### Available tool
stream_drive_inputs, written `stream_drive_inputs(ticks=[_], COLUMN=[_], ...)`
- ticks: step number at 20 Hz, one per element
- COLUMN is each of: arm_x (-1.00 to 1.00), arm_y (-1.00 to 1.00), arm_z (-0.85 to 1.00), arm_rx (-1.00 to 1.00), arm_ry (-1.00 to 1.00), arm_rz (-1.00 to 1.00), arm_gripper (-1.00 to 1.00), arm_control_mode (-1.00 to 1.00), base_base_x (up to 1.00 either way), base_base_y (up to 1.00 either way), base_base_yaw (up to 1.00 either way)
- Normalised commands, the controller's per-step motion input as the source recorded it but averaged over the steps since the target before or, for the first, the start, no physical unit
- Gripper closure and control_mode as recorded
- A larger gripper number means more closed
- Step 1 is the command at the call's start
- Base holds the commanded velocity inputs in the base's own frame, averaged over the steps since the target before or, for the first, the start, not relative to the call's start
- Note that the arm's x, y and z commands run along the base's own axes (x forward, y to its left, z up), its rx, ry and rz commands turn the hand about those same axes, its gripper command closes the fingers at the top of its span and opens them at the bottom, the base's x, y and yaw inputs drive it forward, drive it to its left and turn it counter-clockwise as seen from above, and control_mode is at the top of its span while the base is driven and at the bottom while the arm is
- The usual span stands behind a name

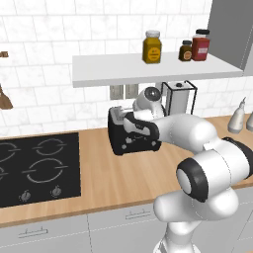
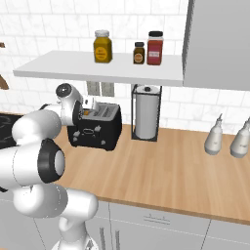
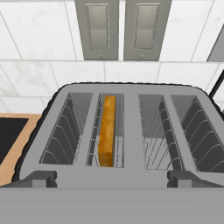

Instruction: Start the toaster. Once the lever pops up, take the bread to the plate on the dining counter.

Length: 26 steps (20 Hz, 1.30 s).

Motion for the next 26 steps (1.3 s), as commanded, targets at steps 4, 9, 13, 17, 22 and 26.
stream_drive_inputs(ticks=[4,9,13,17,22,26], arm_x=[0.0,0.0,0.0,0.0,0.0,0.0], arm_y=[0.0,0.0,0.0,0.0,0.0,0.0], arm_z=[0.0,0.0,0.0,0.0,0.0,0.0], arm_rx=[0.0,0.0,0.0,0.0,0.0,0.0], arm_ry=[0.0,0.0,0.0,0.0,0.0,0.0], arm_rz=[0.0,0.0,0.0,0.0,0.0,0.0], arm_gripper=[-1.0,-1.0,-1.0,-1.0,-1.0,-1.0], arm_control_mode=[-1.0,-1.0,-1.0,-1.0,-1.0,-1.0], base_base_x=[0.0,0.0,0.0,0.0,0.0,0.0], base_base_y=[0.0,0.0,0.0,0.0,0.0,0.0], base_base_yaw=[0.0,0.0,0.0,0.0,0.0,0.0])
